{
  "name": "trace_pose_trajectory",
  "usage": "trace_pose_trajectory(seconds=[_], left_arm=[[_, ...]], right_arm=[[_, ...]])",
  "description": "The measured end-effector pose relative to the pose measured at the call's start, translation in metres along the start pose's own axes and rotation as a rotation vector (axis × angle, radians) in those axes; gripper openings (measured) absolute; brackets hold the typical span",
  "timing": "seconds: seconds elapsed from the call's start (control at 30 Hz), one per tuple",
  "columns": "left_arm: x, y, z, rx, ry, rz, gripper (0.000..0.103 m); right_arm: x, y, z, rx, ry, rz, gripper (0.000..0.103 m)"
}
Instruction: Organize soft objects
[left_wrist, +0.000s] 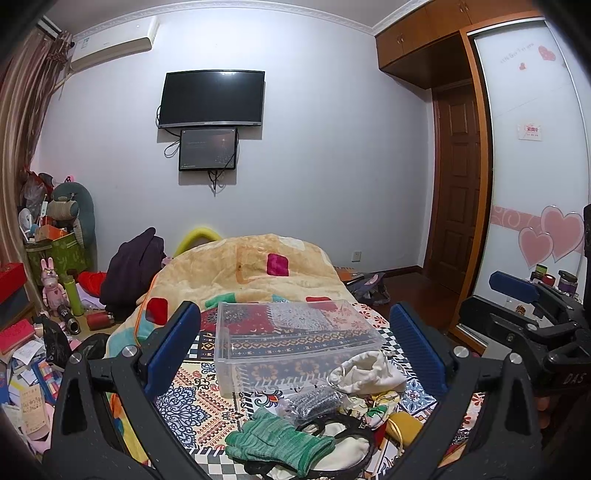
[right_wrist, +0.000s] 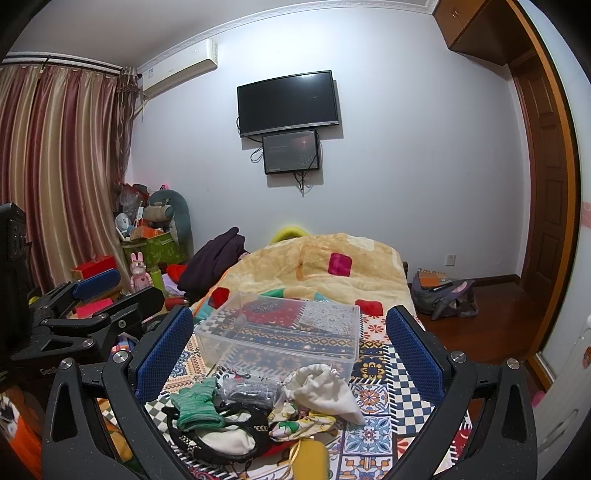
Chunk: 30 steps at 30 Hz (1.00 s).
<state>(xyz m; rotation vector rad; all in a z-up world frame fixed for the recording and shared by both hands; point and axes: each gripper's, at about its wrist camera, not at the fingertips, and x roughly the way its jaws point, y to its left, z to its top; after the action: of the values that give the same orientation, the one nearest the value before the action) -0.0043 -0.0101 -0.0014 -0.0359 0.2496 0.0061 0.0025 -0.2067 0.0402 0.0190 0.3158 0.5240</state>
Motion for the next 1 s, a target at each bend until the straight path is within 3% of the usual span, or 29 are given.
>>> trace_pose_trajectory(seconds=[1.0], left_arm=[[0.0010, -0.0024, 0.0007, 0.004, 0.007, -0.009, 0.103]], right_arm=[[0.0003, 0.0007, 0.0000, -0.002, -0.002, 0.000, 0.103]])
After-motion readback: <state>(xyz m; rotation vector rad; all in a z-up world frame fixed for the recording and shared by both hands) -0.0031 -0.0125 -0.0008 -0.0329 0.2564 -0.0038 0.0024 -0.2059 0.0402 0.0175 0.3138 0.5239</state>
